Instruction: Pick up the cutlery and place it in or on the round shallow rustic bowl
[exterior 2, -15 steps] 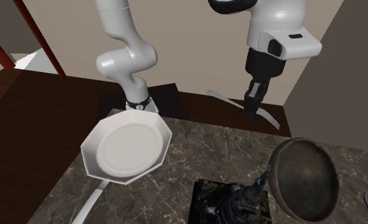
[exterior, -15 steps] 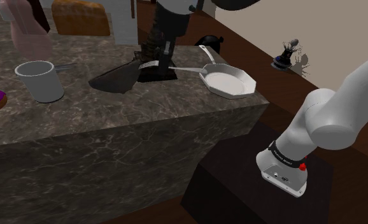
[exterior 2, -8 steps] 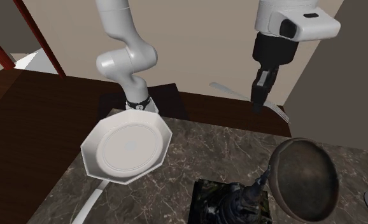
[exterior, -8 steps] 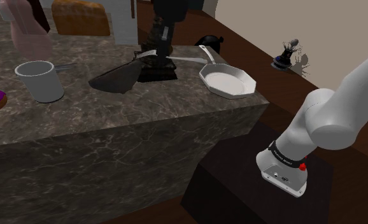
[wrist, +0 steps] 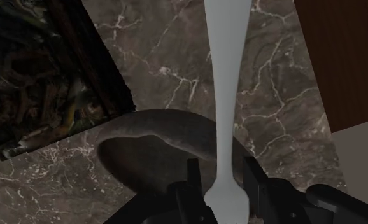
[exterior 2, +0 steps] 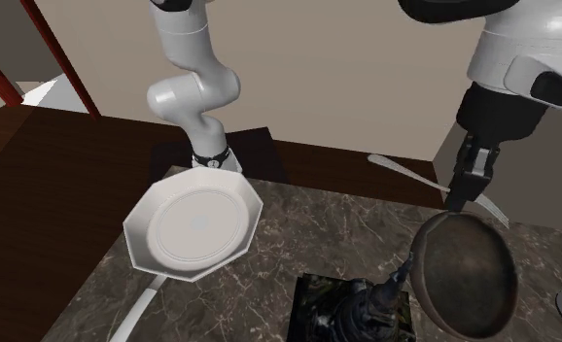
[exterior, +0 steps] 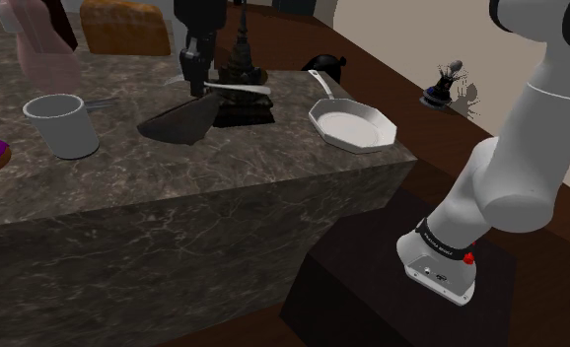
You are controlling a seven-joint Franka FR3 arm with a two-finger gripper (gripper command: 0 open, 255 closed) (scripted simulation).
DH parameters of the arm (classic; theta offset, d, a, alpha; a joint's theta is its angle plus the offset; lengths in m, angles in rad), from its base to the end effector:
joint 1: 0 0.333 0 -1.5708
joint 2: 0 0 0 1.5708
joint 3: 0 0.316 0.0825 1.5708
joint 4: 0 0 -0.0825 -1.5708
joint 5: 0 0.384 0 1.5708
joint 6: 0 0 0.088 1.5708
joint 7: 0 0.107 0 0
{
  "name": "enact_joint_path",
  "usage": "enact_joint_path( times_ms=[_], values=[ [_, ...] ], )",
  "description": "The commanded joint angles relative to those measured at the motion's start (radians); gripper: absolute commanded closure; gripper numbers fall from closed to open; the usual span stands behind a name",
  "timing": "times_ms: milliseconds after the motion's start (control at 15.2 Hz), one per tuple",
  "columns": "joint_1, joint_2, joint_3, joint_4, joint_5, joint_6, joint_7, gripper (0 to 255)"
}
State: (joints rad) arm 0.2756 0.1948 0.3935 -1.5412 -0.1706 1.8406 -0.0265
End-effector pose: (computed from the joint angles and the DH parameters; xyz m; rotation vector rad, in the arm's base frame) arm 0.5154 0.3637 0.5568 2.8855 1.0863 0.2208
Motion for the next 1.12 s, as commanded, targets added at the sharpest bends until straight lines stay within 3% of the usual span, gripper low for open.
enact_joint_path(
  times_ms=[0,132,660,1056],
  values=[
    [0.025,0.102,0.001,0.127,-0.041,-0.034,0.018,255],
    [0.051,0.186,-0.004,0.237,-0.07,-0.066,0.026,255],
    [0.038,0.176,-0.008,0.103,-0.071,0.058,0.039,255],
    [0.038,0.176,-0.008,0.103,-0.071,0.058,0.039,255]
  ],
)
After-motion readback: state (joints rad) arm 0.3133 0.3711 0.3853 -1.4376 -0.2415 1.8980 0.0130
